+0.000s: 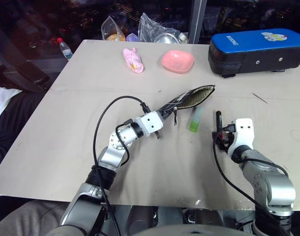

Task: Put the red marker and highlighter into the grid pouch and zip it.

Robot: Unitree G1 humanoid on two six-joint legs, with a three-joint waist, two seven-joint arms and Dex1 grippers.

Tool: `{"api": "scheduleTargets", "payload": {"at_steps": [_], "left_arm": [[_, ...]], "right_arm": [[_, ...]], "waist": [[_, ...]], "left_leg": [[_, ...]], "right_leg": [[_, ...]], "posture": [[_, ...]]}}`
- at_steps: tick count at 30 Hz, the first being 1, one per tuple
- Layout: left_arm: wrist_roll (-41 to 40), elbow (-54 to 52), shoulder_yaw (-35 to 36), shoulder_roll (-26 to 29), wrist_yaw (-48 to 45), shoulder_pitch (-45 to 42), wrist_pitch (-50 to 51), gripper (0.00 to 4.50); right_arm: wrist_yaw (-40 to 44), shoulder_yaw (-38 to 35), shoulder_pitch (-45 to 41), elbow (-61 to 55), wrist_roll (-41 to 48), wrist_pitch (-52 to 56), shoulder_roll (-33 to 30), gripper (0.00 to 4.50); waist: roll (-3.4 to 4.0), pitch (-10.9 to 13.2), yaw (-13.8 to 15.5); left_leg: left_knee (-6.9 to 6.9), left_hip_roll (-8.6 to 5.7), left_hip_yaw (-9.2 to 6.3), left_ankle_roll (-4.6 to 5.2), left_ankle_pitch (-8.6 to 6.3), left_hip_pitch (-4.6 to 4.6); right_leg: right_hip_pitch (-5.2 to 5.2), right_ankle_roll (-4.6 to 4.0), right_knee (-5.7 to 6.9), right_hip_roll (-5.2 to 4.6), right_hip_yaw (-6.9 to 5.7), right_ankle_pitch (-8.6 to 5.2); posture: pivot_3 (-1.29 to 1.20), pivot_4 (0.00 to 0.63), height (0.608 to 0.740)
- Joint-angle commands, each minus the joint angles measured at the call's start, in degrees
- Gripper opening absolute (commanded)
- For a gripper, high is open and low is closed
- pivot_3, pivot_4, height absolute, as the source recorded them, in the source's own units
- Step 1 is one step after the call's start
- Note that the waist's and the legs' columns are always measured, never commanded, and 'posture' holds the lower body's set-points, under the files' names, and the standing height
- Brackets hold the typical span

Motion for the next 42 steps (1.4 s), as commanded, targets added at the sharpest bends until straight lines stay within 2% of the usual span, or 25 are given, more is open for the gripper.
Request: {"api": "scheduleTargets", "payload": {"at_steps": [1,3,4,7,8,10,13,15,19,26,36,42], "left_arm": [[-0.5,-1.2,0.5,-0.3,0.3,-0.6,-0.4,0.0],[-0.4,-1.2,0.4,-0.5,0.5,-0.6,-0.3,0.0],[-0.3,-1.2,0.3,-0.6,0.6,-0.7,-0.3,0.0],[-0.1,-1.2,0.3,-0.9,0.8,-0.8,-0.2,0.0],[-0.1,-1.2,0.3,-1.0,0.9,-0.8,-0.2,0.0],[-0.1,-1.4,0.3,-1.1,0.9,-0.7,-0.1,0.0],[-0.1,-1.6,0.1,-1.2,0.6,-0.6,-0.3,0.0],[-0.2,-1.4,0.1,-1.3,0.5,-0.7,-0.4,0.0],[-0.1,-1.2,0.0,-1.4,0.5,-0.9,-0.6,0.0],[0.0,-1.5,-0.3,-1.6,0.3,-1.0,-0.9,0.0],[0.4,-0.9,-1.3,-1.8,-0.3,-2.4,-1.5,0.0],[0.7,-0.8,-1.6,-1.8,-0.8,-3.3,-1.8,0.0]], "right_arm": [[-2.1,-1.5,-0.7,0.0,-1.4,-1.3,-1.5,1.39],[-2.5,-2.6,-1.5,0.6,-1.3,-1.8,-2.1,0.47],[-2.0,-3.5,-2.1,1.2,-1.0,-2.1,-3.1,0.25],[0.4,-6.4,-4.2,3.6,0.2,-3.7,-7.1,0.25],[3.2,-6.8,-5.1,5.2,0.7,-5.9,-10.8,0.25],[11.2,-5.4,-6.5,8.6,-0.4,-15.2,-20.9,0.25],[24.3,-1.3,-7.2,14.5,-3.4,-35.6,-35.6,0.25],[30.5,1.1,-8.7,18.1,-4.2,-46.7,-41.2,0.25],[37.2,5.2,-13.5,24.6,-6.4,-61.4,-46.3,0.25],[43.7,14.6,-26.2,38.7,-14.7,-80.3,-48.8,0.25],[46.1,24.6,-43.3,56.4,-22.8,-100.1,-44.1,0.25],[45.4,29.6,-51.7,65.4,-26.9,-106.5,-37.5,0.25]], "waist": [[0.0,0.0,0.0],[0.0,0.0,0.0],[0.0,0.0,0.0],[0.01,0.0,0.0],[0.01,0.0,0.0],[0.11,0.1,-0.1],[0.17,0.1,-0.2],[0.16,0.1,-0.3],[0.13,0.1,-0.7],[0.12,0.2,-0.7],[0.14,0.2,-0.6],[0.17,0.2,-1.2]], "left_leg": [[0.0,0.0,-0.01,0.0,0.0,0.0],[0.0,-0.01,-0.01,0.0,0.0,0.0],[0.0,-0.01,-0.01,0.0,0.0,0.0],[0.0,-0.03,0.02,0.01,0.0,-0.01],[0.0,-0.03,0.01,0.01,0.0,-0.01],[0.0,-0.05,0.03,0.02,-0.01,-0.01],[-0.02,-0.1,0.09,0.14,-0.08,0.0],[-0.07,-0.1,0.06,0.16,-0.09,0.03],[-0.17,-0.03,0.03,0.03,-0.01,0.1],[-0.03,-0.04,0.25,0.01,0.0,0.09],[-0.03,0.01,0.58,-0.01,0.01,0.1],[-0.02,0.02,0.64,-0.02,0.02,0.12]], "right_leg": [[0.0,0.0,0.0,0.0,0.0,0.0],[0.0,0.0,0.0,0.01,0.0,0.0],[0.0,0.0,0.0,0.01,0.0,0.0],[-0.01,0.0,-0.01,-0.01,0.03,0.0],[0.0,0.0,-0.01,0.0,0.03,0.0],[-0.01,0.0,-0.01,0.0,0.04,0.0],[-0.02,0.01,-0.04,-0.01,0.12,-0.01],[-0.02,0.02,-0.07,0.07,0.11,-0.01],[-0.01,0.01,-0.07,0.17,0.1,-0.01],[-0.01,0.03,-0.07,0.04,0.2,0.0],[-0.04,0.02,-0.04,0.04,0.17,0.0],[-0.05,0.02,0.0,0.04,0.18,0.0]], "posture": [[0.0,0.15,0.688],[0.0,0.15,0.688],[0.0,0.15,0.688],[0.0,0.15,0.688],[0.0,0.15,0.688],[0.0,0.15,0.688],[0.0,0.15,0.688],[0.0,0.15,0.688],[0.0,0.15,0.688],[0.0,0.15,0.688],[0.0,0.15,0.688],[0.0,0.15,0.688]]}}
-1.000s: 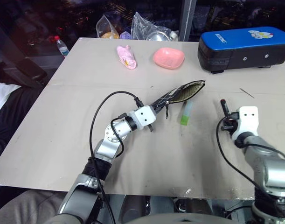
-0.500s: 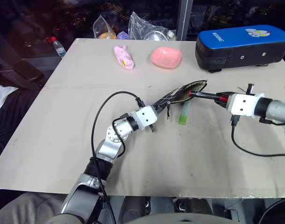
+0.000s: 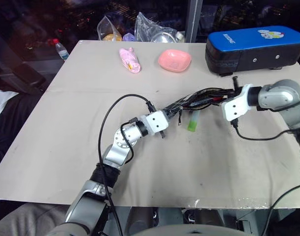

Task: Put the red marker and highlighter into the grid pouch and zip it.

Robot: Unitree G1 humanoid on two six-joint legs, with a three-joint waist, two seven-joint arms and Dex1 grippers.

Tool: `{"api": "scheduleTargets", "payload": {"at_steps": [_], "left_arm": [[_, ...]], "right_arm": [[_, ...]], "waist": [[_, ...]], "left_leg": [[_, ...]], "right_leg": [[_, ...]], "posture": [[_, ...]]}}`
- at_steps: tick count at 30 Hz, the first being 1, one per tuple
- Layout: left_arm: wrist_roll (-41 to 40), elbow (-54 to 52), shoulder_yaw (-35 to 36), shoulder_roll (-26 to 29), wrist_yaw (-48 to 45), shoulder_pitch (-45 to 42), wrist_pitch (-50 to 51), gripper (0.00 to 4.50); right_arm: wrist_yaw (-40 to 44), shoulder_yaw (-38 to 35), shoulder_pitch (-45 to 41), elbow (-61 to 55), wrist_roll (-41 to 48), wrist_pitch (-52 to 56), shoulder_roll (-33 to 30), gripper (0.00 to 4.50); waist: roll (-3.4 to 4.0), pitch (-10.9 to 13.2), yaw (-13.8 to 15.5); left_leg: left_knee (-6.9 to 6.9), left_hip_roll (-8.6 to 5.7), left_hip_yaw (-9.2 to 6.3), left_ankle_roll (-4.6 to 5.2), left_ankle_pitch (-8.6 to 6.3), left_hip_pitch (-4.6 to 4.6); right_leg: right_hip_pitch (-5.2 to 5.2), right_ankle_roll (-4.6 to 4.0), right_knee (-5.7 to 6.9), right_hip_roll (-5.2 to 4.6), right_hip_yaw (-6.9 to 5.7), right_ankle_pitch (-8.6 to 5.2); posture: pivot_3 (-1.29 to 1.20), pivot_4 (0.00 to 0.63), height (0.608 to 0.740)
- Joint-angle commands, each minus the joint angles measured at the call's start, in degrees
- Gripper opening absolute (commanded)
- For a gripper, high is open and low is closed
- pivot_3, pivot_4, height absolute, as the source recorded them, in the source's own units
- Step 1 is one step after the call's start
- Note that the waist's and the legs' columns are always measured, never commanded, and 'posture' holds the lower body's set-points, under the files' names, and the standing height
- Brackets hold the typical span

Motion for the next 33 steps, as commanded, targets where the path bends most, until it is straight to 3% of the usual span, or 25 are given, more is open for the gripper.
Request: {"api": "scheduleTargets", "payload": {"at_steps": [1,3,9,10,13,18,21,25,28,33], "left_arm": [[0.1,-1.1,-0.1,-0.2,0.2,-1.3,-1.3,0.0],[0.3,-1.1,-0.1,-0.4,0.4,-1.3,-1.2,0.0],[0.3,-2.1,1.0,-0.6,1.9,-0.5,0.1,0.0],[0.2,-2.1,1.1,-0.5,2.1,-0.4,0.2,0.0],[0.0,-2.2,1.3,-0.4,2.4,0.0,0.5,0.0],[-1.0,-2.4,3.3,0.1,4.0,0.8,1.5,0.0],[-2.0,-2.8,4.9,0.0,4.8,1.2,2.8,0.0],[-2.7,-3.3,6.5,0.2,5.3,1.3,3.9,0.0],[-3.1,-3.2,7.2,0.7,5.4,1.1,4.4,0.0],[-3.0,-3.0,7.5,1.4,5.6,1.1,4.4,0.0]], "right_arm": [[-0.6,1.5,-4.3,3.9,-1.0,-3.1,3.5,0.25],[-2.0,2.0,-5.4,6.8,-2.2,-4.7,5.0,0.25],[-3.7,0.8,-7.6,10.5,-1.0,-5.6,7.6,3.04],[-3.6,0.2,-7.7,10.5,-0.3,-5.1,7.4,3.76],[-2.2,-2.1,-7.6,9.3,3.5,-2.1,6.4,4.48],[-1.6,-15.3,6.1,-12.4,21.1,27.7,3.4,4.48],[-6.3,-20.6,16.7,-28.1,27.8,49.5,4.7,4.48],[-14.9,-22.7,27.4,-45.0,34.7,74.3,10.1,4.48],[-24.6,-22.6,29.8,-50.8,36.4,88.5,18.6,4.48],[-35.8,-21.0,29.8,-52.3,34.1,98.1,28.7,4.48]], "waist": [[0.0,0.0,-0.2],[0.0,0.0,0.0],[0.03,0.0,0.0],[0.04,0.0,-0.1],[0.04,0.0,-0.1],[0.04,0.0,0.7],[0.04,0.0,1.1],[0.07,0.0,1.0],[0.07,0.0,0.7],[0.05,0.0,1.2]], "left_leg": [[0.0,0.01,0.0,0.0,0.0,0.0],[-0.01,0.02,-0.01,-0.01,0.0,-0.01],[0.0,0.02,0.02,-0.01,0.0,-0.02],[0.0,0.03,0.02,-0.01,0.0,-0.02],[0.0,0.04,0.01,-0.01,0.0,-0.02],[-0.01,0.07,-0.13,-0.01,0.0,-0.08],[0.01,0.08,-0.23,-0.01,0.0,-0.06],[0.01,0.07,-0.35,0.0,0.0,-0.01],[0.0,0.08,-0.44,-0.01,0.0,-0.02],[0.01,0.03,-0.46,0.0,0.0,-0.03]], "right_leg": [[0.0,0.0,0.01,0.0,0.0,0.0],[0.0,0.0,0.01,0.0,-0.01,0.0],[-0.01,-0.01,0.02,-0.05,-0.01,0.0],[-0.01,-0.01,0.03,-0.05,-0.01,0.0],[-0.02,-0.01,0.04,-0.05,-0.01,0.0],[0.01,-0.01,0.01,-0.1,-0.07,0.01],[0.04,-0.02,0.03,-0.1,-0.14,0.01],[0.01,-0.03,0.09,-0.09,-0.03,0.02],[0.01,-0.03,0.1,-0.04,-0.03,0.02],[0.02,-0.03,0.08,-0.03,-0.06,0.02]], "posture": [[0.0,0.15,0.688],[0.0,0.15,0.688],[0.0,0.15,0.688],[0.0,0.15,0.688],[0.0,0.15,0.688],[0.0,0.15,0.688],[0.0,0.15,0.688],[0.0,0.15,0.688],[0.0,0.15,0.688],[0.0,0.15,0.688]]}}
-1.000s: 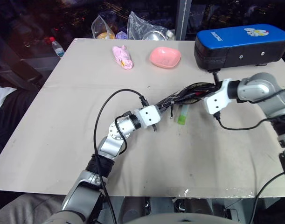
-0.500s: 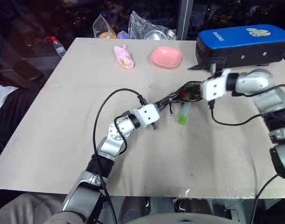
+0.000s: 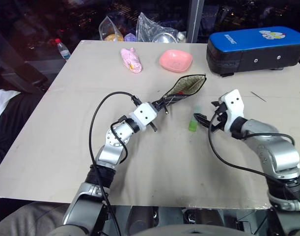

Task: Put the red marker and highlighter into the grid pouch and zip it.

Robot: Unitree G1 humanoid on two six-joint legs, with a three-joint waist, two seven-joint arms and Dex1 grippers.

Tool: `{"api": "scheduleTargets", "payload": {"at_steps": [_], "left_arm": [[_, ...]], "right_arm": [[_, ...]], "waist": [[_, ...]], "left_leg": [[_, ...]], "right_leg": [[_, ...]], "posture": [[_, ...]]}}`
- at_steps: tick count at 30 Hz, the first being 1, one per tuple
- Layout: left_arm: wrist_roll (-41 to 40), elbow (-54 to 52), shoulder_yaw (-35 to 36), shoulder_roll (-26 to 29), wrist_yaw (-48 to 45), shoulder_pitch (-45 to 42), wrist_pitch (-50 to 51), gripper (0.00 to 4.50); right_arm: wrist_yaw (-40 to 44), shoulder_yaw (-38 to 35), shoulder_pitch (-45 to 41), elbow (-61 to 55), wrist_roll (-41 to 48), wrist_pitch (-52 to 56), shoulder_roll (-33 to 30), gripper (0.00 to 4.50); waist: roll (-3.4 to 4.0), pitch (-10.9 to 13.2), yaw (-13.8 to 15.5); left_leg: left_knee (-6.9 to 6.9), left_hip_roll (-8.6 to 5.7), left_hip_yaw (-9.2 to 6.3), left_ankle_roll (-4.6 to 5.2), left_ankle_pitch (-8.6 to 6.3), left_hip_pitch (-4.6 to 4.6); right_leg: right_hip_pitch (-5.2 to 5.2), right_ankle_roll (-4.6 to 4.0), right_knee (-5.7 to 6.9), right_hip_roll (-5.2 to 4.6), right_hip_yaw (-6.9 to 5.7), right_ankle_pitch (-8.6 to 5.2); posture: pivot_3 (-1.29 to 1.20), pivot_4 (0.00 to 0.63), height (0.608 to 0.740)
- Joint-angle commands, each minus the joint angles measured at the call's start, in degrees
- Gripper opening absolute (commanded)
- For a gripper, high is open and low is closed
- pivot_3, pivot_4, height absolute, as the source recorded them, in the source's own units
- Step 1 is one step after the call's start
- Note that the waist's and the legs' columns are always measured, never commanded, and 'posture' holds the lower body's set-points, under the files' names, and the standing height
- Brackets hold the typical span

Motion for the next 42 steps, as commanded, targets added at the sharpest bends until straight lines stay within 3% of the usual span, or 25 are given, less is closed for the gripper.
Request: {"api": "scheduleTargets", "payload": {"at_steps": [1,9,14,17,19,23,24,25,33,37,42], "left_arm": [[-0.4,-2.5,1.7,1.0,0.8,-0.3,-0.1,0.0],[0.4,-2.7,1.2,1.2,1.0,0.3,-0.7,0.0],[0.6,-2.7,1.0,0.8,1.1,0.3,-0.8,0.0],[0.6,-2.8,0.9,0.7,1.1,0.3,-0.8,0.0],[0.6,-2.8,0.9,0.7,1.1,0.4,-0.8,0.0],[0.6,-2.6,0.5,0.5,1.1,0.5,-0.9,0.0],[0.7,-2.6,0.5,0.4,1.1,0.5,-0.9,0.0],[0.7,-2.6,0.4,0.3,1.1,0.4,-0.9,0.0],[0.7,-2.3,-0.3,-0.1,0.7,-0.2,-1.0,0.0],[0.8,-2.4,-1.5,0.2,-0.6,-0.6,-1.6,0.0],[1.2,-2.9,-2.7,-0.2,-1.4,-1.1,-2.1,0.0]], "right_arm": [[-9.8,0.4,-1.0,-1.8,-1.9,6.0,6.3,4.48],[-17.0,4.5,-1.6,1.0,-3.4,16.3,15.0,4.48],[-17.0,8.6,-0.4,1.6,-5.0,17.7,13.6,4.48],[-16.8,9.9,-0.4,1.9,-6.6,15.8,11.3,3.79],[-16.7,10.1,-0.7,2.2,-7.5,14.5,9.8,2.77],[-16.4,9.6,-1.4,3.3,-9.4,11.6,6.2,1.14],[-16.3,9.4,-1.5,3.4,-9.5,11.2,5.6,0.83],[-16.2,9.1,-1.5,3.4,-9.7,10.8,4.8,0.82],[-8.9,3.8,-3.6,3.5,-10.3,3.0,-10.8,0.82],[7.7,2.8,-5.5,7.3,-11.2,-18.7,-26.4,0.82],[20.7,3.6,-9.1,13.5,-14.1,-40.7,-38.0,0.82]], "waist": [[-0.05,0.0,0.3],[-0.05,0.0,0.1],[-0.09,-0.1,0.0],[-0.1,-0.1,-0.1],[-0.1,-0.1,-0.1],[-0.1,-0.1,0.1],[-0.1,-0.1,0.2],[-0.1,-0.1,0.3],[-0.11,-0.1,0.1],[0.02,0.0,-0.4],[0.0,0.1,-0.9]], "left_leg": [[0.0,-0.05,-0.03,0.01,0.0,-0.05],[-0.02,-0.05,-0.04,0.0,0.0,-0.07],[-0.02,-0.05,-0.08,0.0,0.0,-0.06],[-0.04,-0.05,-0.1,0.0,0.0,-0.06],[-0.04,-0.05,-0.1,0.0,0.0,-0.06],[-0.04,-0.05,-0.11,0.01,0.0,-0.07],[-0.03,-0.06,-0.11,0.01,0.0,-0.07],[-0.03,-0.06,-0.12,0.01,-0.01,-0.07],[0.04,-0.16,-0.14,0.09,-0.04,-0.19],[-0.09,-0.13,-0.1,0.07,-0.04,-0.16],[-0.17,-0.09,-0.07,0.07,-0.04,-0.11]], "right_leg": [[0.0,0.0,-0.05,-0.03,-0.01,0.0],[-0.01,0.0,-0.05,0.0,-0.04,0.0],[0.0,0.0,-0.06,0.01,-0.06,-0.01],[0.0,0.0,-0.06,0.01,-0.08,-0.01],[0.0,0.0,-0.07,0.01,-0.08,-0.01],[0.0,0.01,-0.07,0.0,-0.09,-0.01],[0.01,0.01,-0.07,-0.02,-0.08,-0.01],[0.02,0.01,-0.08,-0.03,-0.08,-0.01],[0.0,0.01,-0.15,-0.13,-0.08,-0.01],[-0.1,0.03,-0.15,0.01,-0.09,-0.02],[-0.11,0.03,-0.17,0.06,-0.05,-0.02]], "posture": [[0.0,0.15,0.688],[0.0,0.15,0.688],[0.0,0.15,0.688],[0.0,0.15,0.688],[0.0,0.15,0.688],[0.0,0.15,0.688],[0.0,0.15,0.688],[0.0,0.15,0.688],[0.0,0.15,0.688],[0.0,0.15,0.688],[0.0,0.15,0.688]]}}
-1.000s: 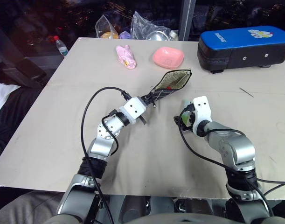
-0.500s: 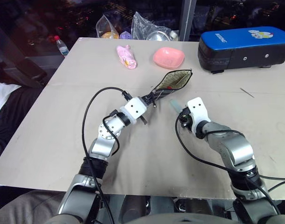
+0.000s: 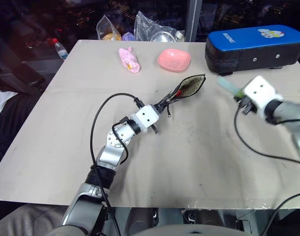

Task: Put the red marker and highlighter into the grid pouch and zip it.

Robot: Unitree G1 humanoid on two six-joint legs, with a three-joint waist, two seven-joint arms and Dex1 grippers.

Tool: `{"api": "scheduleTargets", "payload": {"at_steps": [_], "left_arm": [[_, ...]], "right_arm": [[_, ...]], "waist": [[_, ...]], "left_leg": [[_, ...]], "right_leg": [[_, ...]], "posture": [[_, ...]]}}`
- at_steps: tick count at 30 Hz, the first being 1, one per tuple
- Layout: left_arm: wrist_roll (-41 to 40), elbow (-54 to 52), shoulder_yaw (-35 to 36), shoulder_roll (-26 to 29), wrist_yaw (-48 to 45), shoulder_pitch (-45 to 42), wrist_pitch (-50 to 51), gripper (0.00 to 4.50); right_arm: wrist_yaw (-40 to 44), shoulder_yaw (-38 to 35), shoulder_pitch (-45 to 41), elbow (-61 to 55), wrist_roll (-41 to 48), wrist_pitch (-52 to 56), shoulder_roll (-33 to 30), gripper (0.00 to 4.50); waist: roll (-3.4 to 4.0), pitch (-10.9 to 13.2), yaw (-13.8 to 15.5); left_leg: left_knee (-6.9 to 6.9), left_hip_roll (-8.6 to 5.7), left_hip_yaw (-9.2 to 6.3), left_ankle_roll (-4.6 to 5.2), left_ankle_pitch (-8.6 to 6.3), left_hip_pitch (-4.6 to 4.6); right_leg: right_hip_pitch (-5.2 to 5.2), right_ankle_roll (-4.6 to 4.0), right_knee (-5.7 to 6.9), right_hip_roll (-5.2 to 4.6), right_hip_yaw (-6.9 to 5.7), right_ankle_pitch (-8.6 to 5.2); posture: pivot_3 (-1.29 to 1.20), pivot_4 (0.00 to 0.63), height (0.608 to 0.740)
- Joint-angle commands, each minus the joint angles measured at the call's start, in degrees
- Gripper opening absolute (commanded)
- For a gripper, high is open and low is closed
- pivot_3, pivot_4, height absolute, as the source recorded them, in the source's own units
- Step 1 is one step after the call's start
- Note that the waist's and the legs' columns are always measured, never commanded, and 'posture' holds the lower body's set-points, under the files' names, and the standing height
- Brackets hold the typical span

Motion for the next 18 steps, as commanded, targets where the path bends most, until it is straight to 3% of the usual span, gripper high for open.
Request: {"api": "scheduleTargets", "payload": {"at_steps": [1,9,18], "left_arm": [[0.4,-2.6,-1.1,-0.5,-0.4,-1.3,-1.8,0.0],[0.8,-2.5,-2.9,-1.7,-1.6,-2.2,-2.3,0.0],[0.9,-3.2,-5.1,-2.2,-4.0,-3.8,-2.8,0.0]], "right_arm": [[9.5,1.4,-1.8,2.3,-3.6,-16.5,-5.5,0.82],[17.8,9.1,-11.4,11.9,-11.3,-35.3,-3.7,0.82],[19.6,16.6,-20.4,24.1,-19.9,-52.9,2.7,0.82]], "waist": [[-0.01,0.0,0.0],[-0.02,0.0,-0.2],[0.0,0.0,-0.1]], "left_leg": [[0.0,0.01,0.0,0.0,0.0,0.01],[0.11,0.04,0.22,-0.01,0.01,0.05],[0.14,0.06,0.54,-0.03,0.02,0.05]], "right_leg": [[0.02,0.0,-0.01,0.0,0.0,0.0],[0.01,0.01,0.01,-0.05,0.13,0.0],[0.0,0.01,0.03,-0.07,0.13,0.0]], "posture": [[0.0,0.15,0.688],[0.0,0.15,0.688],[0.0,0.15,0.688]]}}
